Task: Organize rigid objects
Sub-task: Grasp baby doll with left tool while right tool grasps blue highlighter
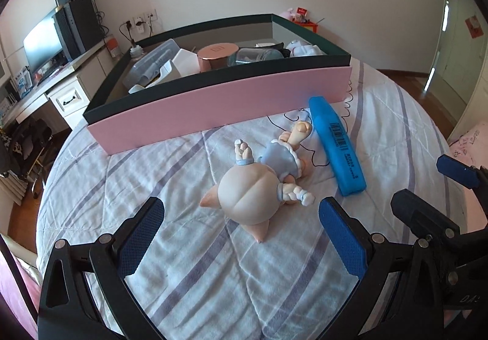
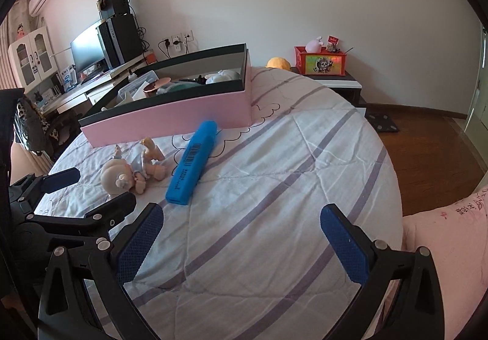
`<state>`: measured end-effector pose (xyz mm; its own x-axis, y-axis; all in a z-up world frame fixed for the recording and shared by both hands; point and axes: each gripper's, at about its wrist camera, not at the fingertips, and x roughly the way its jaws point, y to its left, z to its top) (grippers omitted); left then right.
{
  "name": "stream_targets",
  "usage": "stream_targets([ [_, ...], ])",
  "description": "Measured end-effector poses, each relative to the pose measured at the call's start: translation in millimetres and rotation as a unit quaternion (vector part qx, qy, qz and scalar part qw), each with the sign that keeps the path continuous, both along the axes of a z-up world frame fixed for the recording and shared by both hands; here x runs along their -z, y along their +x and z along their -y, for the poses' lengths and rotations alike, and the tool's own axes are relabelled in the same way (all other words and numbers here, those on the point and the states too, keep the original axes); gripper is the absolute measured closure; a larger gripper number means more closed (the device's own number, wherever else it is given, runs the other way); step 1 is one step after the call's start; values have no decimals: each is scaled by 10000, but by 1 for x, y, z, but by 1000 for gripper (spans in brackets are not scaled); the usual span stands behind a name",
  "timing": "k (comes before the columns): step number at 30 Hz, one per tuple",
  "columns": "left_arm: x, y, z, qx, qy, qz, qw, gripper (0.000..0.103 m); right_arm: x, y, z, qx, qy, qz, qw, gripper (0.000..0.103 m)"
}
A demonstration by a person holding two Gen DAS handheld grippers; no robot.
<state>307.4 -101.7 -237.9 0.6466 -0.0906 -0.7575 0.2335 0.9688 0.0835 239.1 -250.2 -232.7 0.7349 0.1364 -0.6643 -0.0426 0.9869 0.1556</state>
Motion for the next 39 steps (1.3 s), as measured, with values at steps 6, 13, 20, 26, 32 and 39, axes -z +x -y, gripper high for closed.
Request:
stream_targets([
  [6,8,25,6,57,35,-170,9998,13,3,12,1,11,-51,-197,9998,0],
  [13,3,15,-5,103,-282,-83,9995,40,0,18,-6,7,-224,-293,9993,0],
  [20,-4,-5,-46,-574,-316,114,9978,46,-4,51,-36,-216,-517,-404,9976,0],
  [26,-2,-9,-72,-777,-472,45,9959,44,7,84,-63,-540,-831,-757,9922,9],
  [32,6,-3,-76,-557,-774,-218,9952,25,5,79,-55,-632,-780,-660,9928,66],
  [39,7,4,-65,-322,-672,-236,9969,36,2,61,-50,-830,-492,-562,9937,77],
])
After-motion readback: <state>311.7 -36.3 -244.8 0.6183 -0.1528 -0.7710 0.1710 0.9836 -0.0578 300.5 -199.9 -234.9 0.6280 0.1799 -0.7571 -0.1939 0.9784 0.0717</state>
